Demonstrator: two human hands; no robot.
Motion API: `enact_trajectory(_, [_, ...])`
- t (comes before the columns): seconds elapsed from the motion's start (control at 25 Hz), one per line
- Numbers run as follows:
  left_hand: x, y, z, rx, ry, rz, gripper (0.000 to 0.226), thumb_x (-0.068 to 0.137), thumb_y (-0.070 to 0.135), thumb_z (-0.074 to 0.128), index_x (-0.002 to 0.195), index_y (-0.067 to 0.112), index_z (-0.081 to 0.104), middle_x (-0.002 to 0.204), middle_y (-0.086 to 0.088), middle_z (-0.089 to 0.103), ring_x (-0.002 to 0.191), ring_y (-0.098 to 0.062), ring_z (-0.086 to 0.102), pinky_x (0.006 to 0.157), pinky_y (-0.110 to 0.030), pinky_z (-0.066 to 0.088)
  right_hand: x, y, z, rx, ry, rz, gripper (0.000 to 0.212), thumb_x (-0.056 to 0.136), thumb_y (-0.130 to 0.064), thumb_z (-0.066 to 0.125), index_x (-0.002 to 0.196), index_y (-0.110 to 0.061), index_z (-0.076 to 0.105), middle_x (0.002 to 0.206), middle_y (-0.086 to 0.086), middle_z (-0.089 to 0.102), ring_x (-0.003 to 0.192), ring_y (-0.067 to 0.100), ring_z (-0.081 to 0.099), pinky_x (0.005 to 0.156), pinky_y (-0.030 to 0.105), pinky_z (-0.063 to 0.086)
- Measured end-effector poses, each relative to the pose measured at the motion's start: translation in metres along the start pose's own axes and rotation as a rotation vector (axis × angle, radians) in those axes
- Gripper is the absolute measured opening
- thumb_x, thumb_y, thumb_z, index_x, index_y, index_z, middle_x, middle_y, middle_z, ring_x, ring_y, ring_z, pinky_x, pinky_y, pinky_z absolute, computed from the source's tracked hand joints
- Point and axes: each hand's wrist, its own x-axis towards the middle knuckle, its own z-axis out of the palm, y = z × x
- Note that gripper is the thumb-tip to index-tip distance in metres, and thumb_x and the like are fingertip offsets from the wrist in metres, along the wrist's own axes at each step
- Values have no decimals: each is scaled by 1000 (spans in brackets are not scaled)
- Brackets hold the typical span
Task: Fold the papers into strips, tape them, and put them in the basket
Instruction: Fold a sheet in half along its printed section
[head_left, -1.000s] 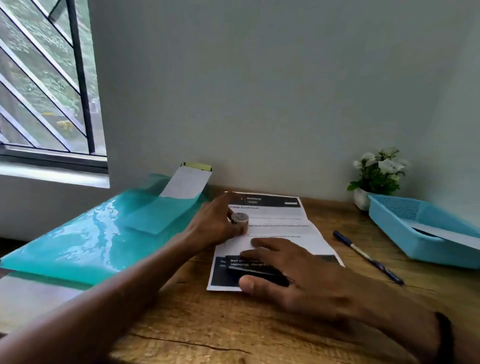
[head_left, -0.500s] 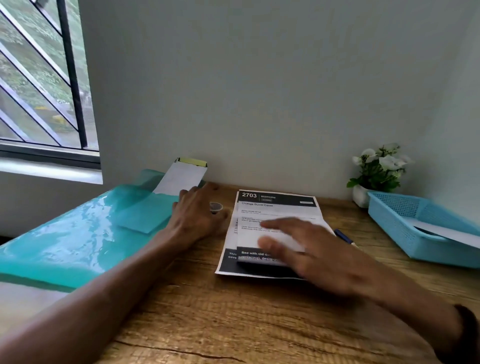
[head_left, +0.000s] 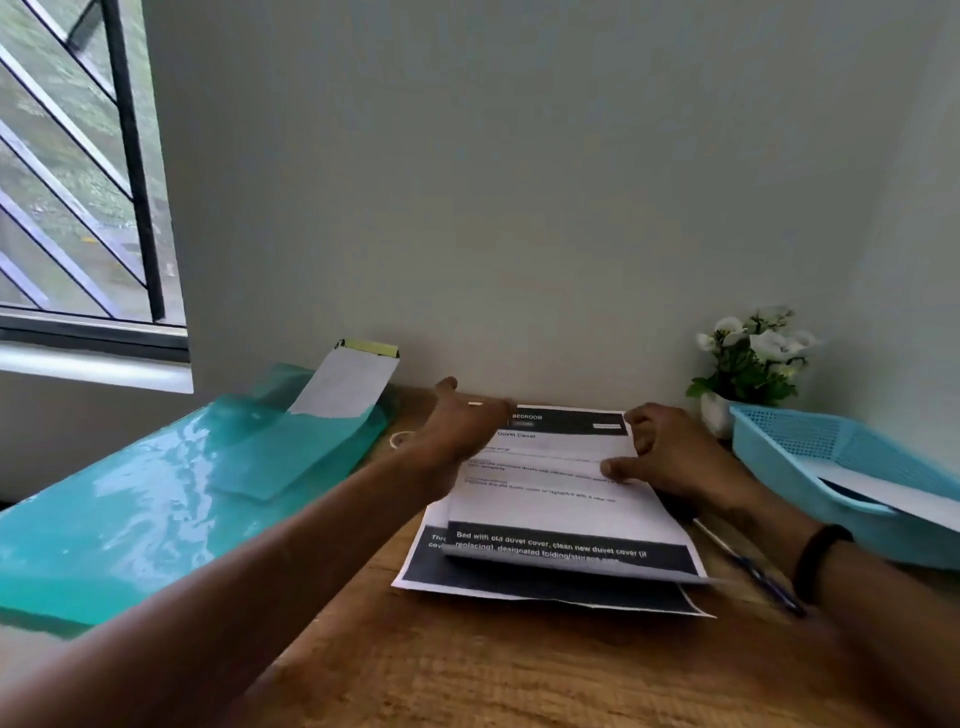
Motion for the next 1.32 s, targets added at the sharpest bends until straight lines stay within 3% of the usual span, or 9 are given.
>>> enact_trajectory(0.12, [9, -7, -4, -143, 57, -13, 86, 98, 32, 69, 160, 33, 11, 117, -12, 69, 97, -26, 70, 90, -46, 58, 4, 12, 7, 290, 79, -21, 80, 63, -28, 98, 134, -24, 61, 116, -6, 75, 102, 14, 71, 98, 37, 57])
enact_trajectory(0.24, [16, -16, -10, -210, 64, 19, 74, 91, 33, 76, 152, 24, 36, 105, -12, 73, 75, -17, 68, 63, -34, 59, 7, 21, 9, 654, 194, 19, 57, 74, -7, 91, 125, -19, 68, 104, 0, 79, 94, 17, 76, 90, 40, 61])
enact_trajectory(0.32, [16, -18, -10, -187, 55, 59, 76, 85, 31, 82, 149, 22, 43, 127, -13, 71, 95, -23, 72, 83, -42, 61, 8, 24, 7, 863, 236, 58, 39, 77, -1, 87, 113, -13, 74, 103, 11, 81, 93, 28, 78, 89, 45, 63])
enact_trajectory(0.4, [11, -17, -8, -161, 41, 78, 69, 90, 20, 78, 150, 20, 44, 127, -8, 72, 106, -26, 71, 95, -44, 57, 4, 24, 5, 973, 237, 80, 32, 77, 0, 86, 106, -9, 77, 100, 13, 81, 94, 34, 78, 91, 53, 62])
enact_trajectory(0.56, [5, -18, -12, -26, 2, 173, 40, 94, 4, 71, 125, 28, 64, 102, 6, 80, 89, -12, 77, 65, -24, 58, -4, 23, 2, 949, 237, 77, 23, 78, -8, 87, 99, -11, 78, 94, 9, 82, 93, 33, 78, 92, 53, 62])
enact_trajectory(0.76, [-2, -18, -7, 180, 77, 315, 26, 96, 14, 71, 118, 27, 70, 108, 11, 77, 88, -7, 76, 59, -13, 56, -6, 21, -13, 1024, 228, 27, 26, 77, -17, 89, 99, -15, 77, 97, 8, 81, 96, 34, 78, 89, 57, 61])
enact_trajectory(0.96, [-2, -11, -13, -26, 43, 206, 24, 97, 14, 70, 120, 20, 69, 111, 0, 79, 94, -22, 79, 89, -50, 63, -7, 15, -19, 1156, 174, 8, 29, 77, -4, 85, 104, -4, 74, 102, 19, 80, 97, 43, 75, 93, 56, 59])
enact_trajectory(1.16, [-2, -2, -20, -239, 14, 114, 25, 99, -1, 60, 118, 13, 69, 108, -9, 80, 90, -29, 80, 78, -44, 67, -14, 6, -20, 1262, 125, 27, 29, 82, 6, 78, 108, -5, 73, 100, 19, 80, 83, 35, 77, 68, 40, 66])
enact_trajectory(1.32, [-3, 1, -21, -269, 45, 117, 26, 100, -5, 55, 113, 11, 71, 104, -13, 81, 88, -32, 79, 81, -46, 65, -17, 2, -22, 1284, 118, 20, 29, 82, 8, 76, 109, -5, 73, 97, 18, 80, 78, 31, 78, 63, 35, 66])
